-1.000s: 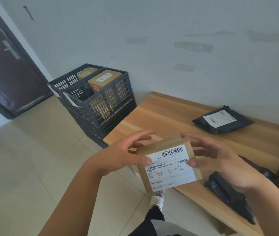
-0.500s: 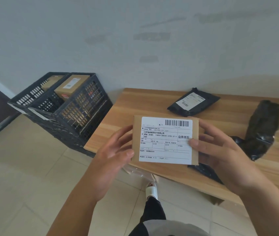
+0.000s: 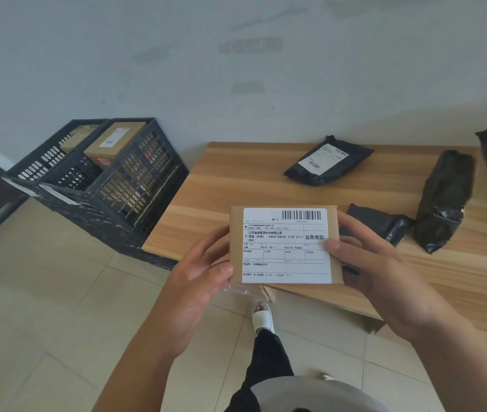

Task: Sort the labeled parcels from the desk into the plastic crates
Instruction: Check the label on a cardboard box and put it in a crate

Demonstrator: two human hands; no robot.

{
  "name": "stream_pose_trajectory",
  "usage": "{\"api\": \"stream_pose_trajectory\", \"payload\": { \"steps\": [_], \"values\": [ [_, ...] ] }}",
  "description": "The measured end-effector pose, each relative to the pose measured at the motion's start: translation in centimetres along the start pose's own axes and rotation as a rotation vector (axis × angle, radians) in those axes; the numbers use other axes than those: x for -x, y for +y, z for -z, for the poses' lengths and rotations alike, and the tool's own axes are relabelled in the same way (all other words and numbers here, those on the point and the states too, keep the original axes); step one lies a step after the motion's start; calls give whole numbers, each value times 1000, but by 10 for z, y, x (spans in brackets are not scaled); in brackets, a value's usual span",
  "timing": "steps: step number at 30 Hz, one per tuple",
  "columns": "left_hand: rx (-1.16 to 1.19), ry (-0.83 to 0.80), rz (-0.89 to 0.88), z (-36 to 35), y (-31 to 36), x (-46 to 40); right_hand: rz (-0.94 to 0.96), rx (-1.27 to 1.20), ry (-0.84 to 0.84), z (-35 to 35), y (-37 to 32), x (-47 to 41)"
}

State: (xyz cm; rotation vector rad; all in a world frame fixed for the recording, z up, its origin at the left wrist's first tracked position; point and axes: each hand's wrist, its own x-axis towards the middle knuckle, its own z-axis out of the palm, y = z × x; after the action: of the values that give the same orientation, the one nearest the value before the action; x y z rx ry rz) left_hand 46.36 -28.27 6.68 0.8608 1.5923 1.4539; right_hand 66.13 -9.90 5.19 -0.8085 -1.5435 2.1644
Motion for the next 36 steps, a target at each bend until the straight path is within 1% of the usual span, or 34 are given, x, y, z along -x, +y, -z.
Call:
{"api": "stream_pose_trajectory", "payload": {
  "steps": [3,6,9,12,16,19,23,29,32,36],
  "values": [
    [4,20,12,-1,2,6,-8,-21,-29,-1,5,0],
    [-15,89,48,2,-3,17,-31,-25,-70,-5,16,-4],
    [-46,151,96,9,-9,30,-39,-26,-93,-18,23,-7],
    [-29,187,127,21,-12,37,-32,-37,-124,-34,28,-7],
    [-13,176,104,36,-9,37,-30,-59,-111,-52,29,-14],
    [1,187,99,54,-6,35,-16,-24,-92,-72,23,-23],
    [6,242,161,97,-7,46,-25,8,-120,-119,21,-34],
    [-15,327,238,173,-11,75,-91,58,-160,-207,31,-53],
    [5,396,237,215,-11,99,-127,92,-179,-259,38,-67],
    [56,507,213,275,-20,137,-139,145,-280,-335,54,-84]
  ]
}}
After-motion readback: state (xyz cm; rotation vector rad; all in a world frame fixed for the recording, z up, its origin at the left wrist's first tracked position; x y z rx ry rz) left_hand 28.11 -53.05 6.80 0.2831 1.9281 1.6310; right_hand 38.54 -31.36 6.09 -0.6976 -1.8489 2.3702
